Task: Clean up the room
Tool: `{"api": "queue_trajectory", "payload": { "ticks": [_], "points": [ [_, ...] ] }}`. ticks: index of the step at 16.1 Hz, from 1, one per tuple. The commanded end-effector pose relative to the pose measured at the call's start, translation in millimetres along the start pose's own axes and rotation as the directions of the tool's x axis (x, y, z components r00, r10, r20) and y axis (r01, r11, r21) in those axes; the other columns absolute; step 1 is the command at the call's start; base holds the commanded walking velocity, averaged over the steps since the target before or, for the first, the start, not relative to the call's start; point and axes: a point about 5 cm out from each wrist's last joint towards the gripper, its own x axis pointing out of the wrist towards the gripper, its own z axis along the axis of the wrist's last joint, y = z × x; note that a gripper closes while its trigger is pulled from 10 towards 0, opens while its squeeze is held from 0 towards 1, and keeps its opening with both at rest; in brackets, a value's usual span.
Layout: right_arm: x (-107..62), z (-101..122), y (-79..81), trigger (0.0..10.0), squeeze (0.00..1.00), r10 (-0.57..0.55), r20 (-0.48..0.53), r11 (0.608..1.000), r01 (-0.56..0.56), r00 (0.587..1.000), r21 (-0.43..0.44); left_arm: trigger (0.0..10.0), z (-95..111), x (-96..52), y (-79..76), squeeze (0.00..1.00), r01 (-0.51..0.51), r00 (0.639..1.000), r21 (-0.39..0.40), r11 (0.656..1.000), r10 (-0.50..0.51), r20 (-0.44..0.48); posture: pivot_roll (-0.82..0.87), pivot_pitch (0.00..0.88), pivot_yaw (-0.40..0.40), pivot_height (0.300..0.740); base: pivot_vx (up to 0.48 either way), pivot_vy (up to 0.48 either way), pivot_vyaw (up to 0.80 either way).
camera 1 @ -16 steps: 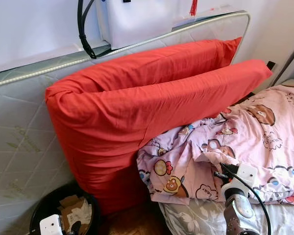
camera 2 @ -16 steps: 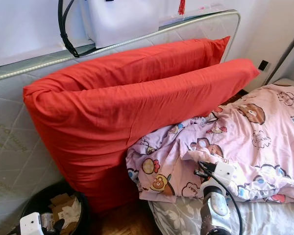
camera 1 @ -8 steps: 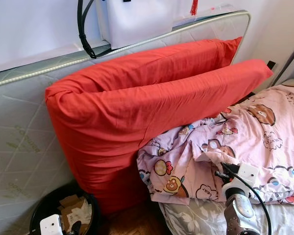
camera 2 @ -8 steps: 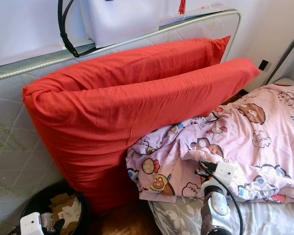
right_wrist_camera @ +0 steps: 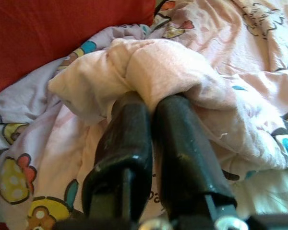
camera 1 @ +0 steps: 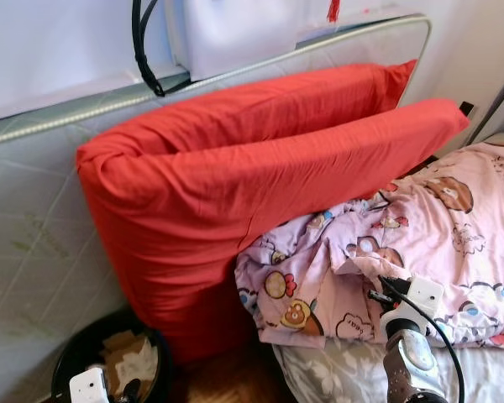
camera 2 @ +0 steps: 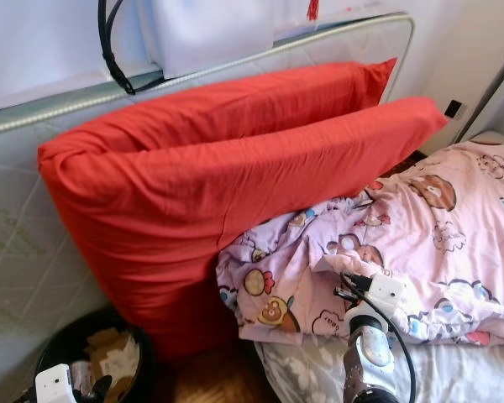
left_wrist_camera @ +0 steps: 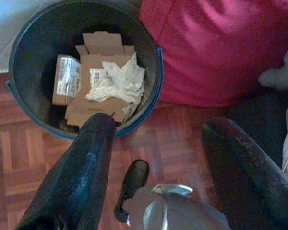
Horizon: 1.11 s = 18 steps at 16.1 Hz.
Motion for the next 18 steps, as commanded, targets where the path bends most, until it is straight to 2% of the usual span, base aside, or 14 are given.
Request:
{"api": "queue_trajectory", "payload": {
  "ticks": [1,3,18],
  "points": [
    [1.7,5,-0.7,10.0,0.00,-0.008,0.021,1.000,0.008,1.000,0.002,10.0,-10,-4.1,0.8,0.00,-0.001,0.999,0.009,1.000,0.002,-0.032,0.12,0.068,-0.014,0.740,-0.277,0.000,0.00],
    [2.6,6,-3.4,10.0,0.00,-0.038,0.019,0.998,0.038,0.999,0.042,10.0,-11,-4.3,0.2,0.00,0.001,0.999,0.012,1.000,-0.001,-0.035,0.12,0.067,-0.016,0.740,-0.277,0.000,0.00],
    [9.5,17,-2.3,10.0,0.00,-0.045,0.038,0.998,0.043,0.998,0.048,10.0,-10,-3.2,-2.0,0.00,0.008,0.999,0.014,1.000,-0.008,-0.033,0.12,0.042,-0.021,0.740,-0.277,0.000,0.00]
  ]
}}
